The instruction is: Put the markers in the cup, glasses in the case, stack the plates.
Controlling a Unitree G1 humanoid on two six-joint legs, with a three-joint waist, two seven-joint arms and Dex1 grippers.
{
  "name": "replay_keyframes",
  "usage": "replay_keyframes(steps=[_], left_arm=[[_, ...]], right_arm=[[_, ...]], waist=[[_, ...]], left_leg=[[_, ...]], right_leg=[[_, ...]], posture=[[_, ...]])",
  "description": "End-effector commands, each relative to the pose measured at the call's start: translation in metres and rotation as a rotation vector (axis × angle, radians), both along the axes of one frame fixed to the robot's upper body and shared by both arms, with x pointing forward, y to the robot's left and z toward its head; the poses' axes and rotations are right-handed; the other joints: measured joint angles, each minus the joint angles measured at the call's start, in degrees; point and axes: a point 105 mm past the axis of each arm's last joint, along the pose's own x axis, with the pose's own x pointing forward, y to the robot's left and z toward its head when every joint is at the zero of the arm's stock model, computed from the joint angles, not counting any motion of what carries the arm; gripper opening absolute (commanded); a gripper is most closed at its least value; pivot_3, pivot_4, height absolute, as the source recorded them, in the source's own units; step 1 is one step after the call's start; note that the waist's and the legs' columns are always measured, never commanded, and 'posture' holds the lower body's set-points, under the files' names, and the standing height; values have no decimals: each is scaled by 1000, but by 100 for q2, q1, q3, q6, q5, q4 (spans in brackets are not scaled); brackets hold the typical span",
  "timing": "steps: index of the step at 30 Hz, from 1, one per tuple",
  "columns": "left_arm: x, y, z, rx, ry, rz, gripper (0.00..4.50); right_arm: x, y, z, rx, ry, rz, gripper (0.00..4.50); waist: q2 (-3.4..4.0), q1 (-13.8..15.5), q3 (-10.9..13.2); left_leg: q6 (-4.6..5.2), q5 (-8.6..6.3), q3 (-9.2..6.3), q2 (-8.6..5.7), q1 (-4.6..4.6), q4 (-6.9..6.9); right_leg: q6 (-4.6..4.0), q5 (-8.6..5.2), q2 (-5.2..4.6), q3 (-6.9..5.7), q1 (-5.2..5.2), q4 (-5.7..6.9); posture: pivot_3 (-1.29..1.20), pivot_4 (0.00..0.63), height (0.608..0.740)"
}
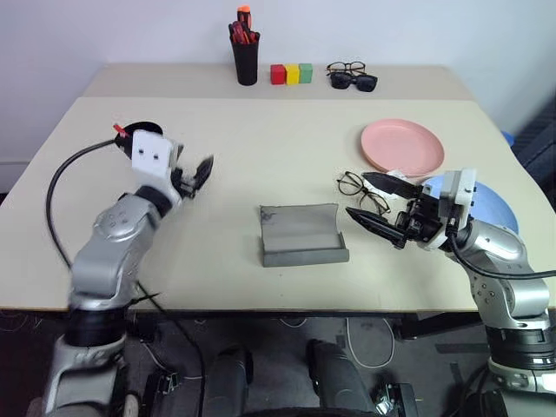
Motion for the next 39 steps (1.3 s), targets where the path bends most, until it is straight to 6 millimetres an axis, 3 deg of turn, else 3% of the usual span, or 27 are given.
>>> replay_keyframes(steps=[1, 4, 8, 14, 21, 24, 27, 29, 39], left_arm=[[-9, 24, -10, 75, 206, 74, 3175], [-8, 58, -23, 86, 404, 240, 3175], [4, 91, -35, 167, 469, 391, 3175], [17, 91, -63, 203, 631, 402, 3175], [32, 78, -80, 198, 702, 399, 3175], [32, 77, -84, 161, 758, 404, 2329], [34, 74, -81, 149, 757, 391, 797], [33, 71, -81, 145, 763, 372, 13], [25, 56, -75, 134, 738, 296, 13]], right_arm=[[-2, 2, 7, 22, -40, 9, 3646], [-2, 4, 4, 26, -33, 14, 3646], [1, 8, 0, 37, -25, 19, 3646], [3, 9, 1, 34, -33, 25, 3646], [-1, 7, 2, 26, -35, 17, 3646], [-3, 4, 2, 22, -33, 4, 3646], [-5, 3, 1, 21, -28, 0, 3646], [-6, 2, 0, 22, -25, -2, 3646], [-7, -4, -2, -5, -4, 39, 3646]], waist=[[-3, 7, 0], [-4, 2, 2], [-4, -1, 2], [-4, 26, 1], [9, 76, -7], [10, 117, -8], [11, 124, -9], [13, 116, -10], [12, 127, -9]], left_leg=[[0, 0, -1, 0, 0, 5], [0, 1, -1, 0, 8, 13], [1, 1, -2, 0, 9, 12], [0, 1, -4, 0, 2, -3], [0, 1, -4, -1, 15, -1], [0, 1, 0, -1, 39, 0], [-1, 1, 1, -1, 55, -1], [-1, 1, 1, 0, 61, -6], [0, 0, 5, 0, 53, -14]], right_leg=[[-1, 0, 0, 0, 2, -1], [-3, -2, 0, 0, 14, -4], [-3, -2, 1, -2, 13, -3], [4, 2, 1, -3, 3, -3], [2, 1, 1, -3, 16, -2], [0, -1, 0, -2, 36, -2], [-1, -1, 0, -1, 48, -2], [-2, -2, 0, 0, 50, -1], [-1, -3, -2, 3, 43, -8]], posture=[[0, 150, 740], [0, 150, 740], [0, 150, 740], [0, 150, 740], [0, 150, 740], [0, 150, 740], [0, 150, 740], [0, 150, 740], [0, 150, 740]])
